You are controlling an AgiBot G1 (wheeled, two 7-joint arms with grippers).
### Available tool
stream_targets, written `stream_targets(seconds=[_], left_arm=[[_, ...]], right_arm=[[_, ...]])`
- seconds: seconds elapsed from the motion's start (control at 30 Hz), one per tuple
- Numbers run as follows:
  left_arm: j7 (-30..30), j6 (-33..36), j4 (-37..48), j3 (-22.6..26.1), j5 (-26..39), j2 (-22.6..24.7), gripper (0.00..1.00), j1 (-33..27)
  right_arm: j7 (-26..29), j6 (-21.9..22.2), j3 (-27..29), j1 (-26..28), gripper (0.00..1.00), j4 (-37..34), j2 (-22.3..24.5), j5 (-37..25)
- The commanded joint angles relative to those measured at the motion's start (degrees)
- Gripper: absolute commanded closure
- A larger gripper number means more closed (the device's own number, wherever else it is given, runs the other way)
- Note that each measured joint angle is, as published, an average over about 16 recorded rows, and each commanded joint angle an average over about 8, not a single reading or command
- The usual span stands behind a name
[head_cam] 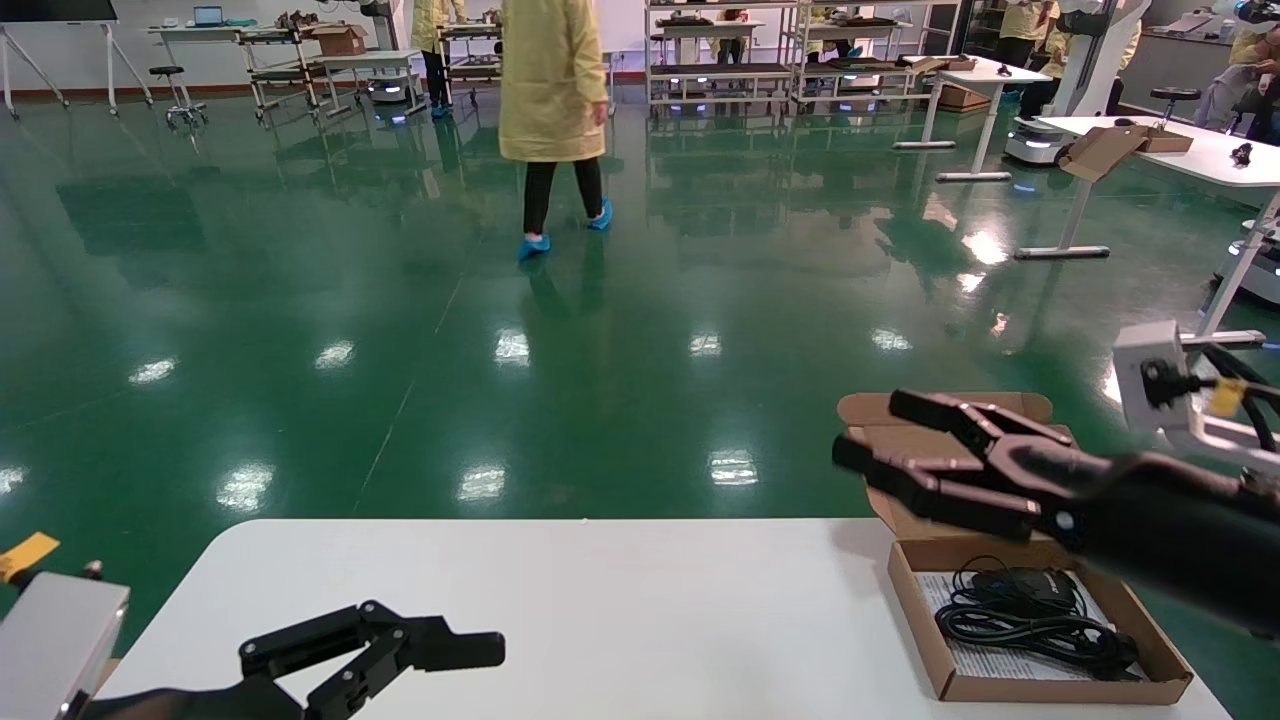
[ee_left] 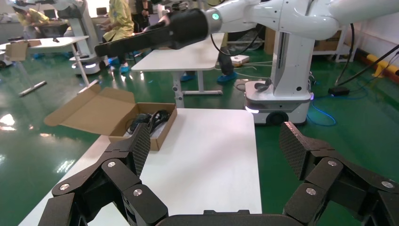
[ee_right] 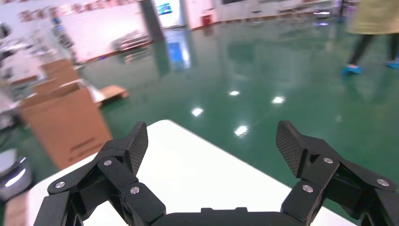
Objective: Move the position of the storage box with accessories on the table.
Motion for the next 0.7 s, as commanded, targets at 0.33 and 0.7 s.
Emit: stream_targets(seconds=[0.33,0.7], left_arm=[[0.0,0.0,0.0,0.0,0.0,0.0,0.00,0.0],[0.0,0.0,0.0,0.0,0.0,0.0,0.00,0.0]], right_arm=[[-2.2,-8.1,4.2,-6.9,0.00,13.3,3.9,1.7],[-4.2,-15.6,8.1,-13.4,0.00,25.7,7.5,3.3]])
